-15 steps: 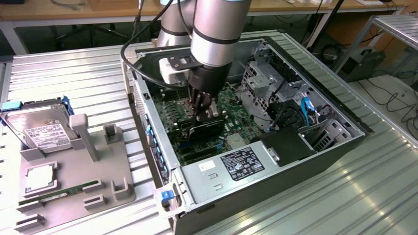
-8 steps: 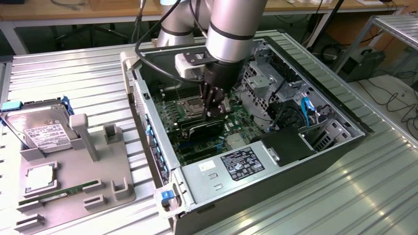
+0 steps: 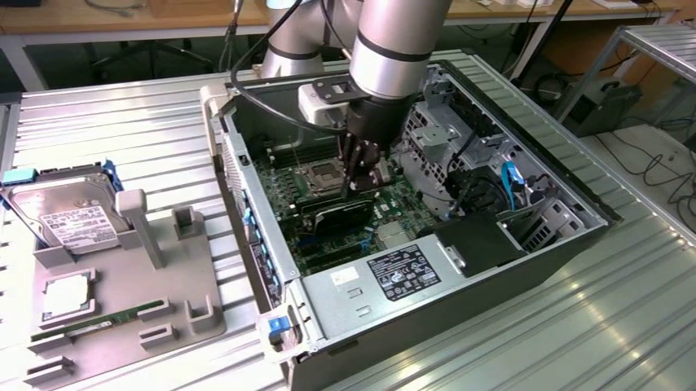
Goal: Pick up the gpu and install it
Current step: 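Press down on the gpu until it lock into place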
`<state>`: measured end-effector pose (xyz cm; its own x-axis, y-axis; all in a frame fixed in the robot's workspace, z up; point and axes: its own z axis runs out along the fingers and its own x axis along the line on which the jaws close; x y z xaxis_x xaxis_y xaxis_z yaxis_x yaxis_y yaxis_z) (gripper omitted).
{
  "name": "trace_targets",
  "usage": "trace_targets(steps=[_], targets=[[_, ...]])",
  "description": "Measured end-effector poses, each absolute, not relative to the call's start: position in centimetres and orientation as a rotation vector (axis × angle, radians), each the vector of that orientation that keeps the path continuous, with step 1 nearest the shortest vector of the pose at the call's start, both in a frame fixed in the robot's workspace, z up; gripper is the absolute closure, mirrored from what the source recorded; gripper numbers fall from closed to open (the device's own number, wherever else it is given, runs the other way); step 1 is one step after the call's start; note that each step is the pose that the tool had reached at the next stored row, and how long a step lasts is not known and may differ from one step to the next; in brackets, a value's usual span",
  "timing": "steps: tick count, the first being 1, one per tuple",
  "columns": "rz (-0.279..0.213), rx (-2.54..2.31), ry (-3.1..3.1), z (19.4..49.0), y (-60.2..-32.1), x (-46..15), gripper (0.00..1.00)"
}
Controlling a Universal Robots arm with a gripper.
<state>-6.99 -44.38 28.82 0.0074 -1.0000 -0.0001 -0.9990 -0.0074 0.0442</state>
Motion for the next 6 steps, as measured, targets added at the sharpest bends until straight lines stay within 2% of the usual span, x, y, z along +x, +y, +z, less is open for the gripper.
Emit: trace_targets(steps=[6], targets=[[-0.049, 2.207, -2.191, 28.82, -44.38, -6.99, 0.89]])
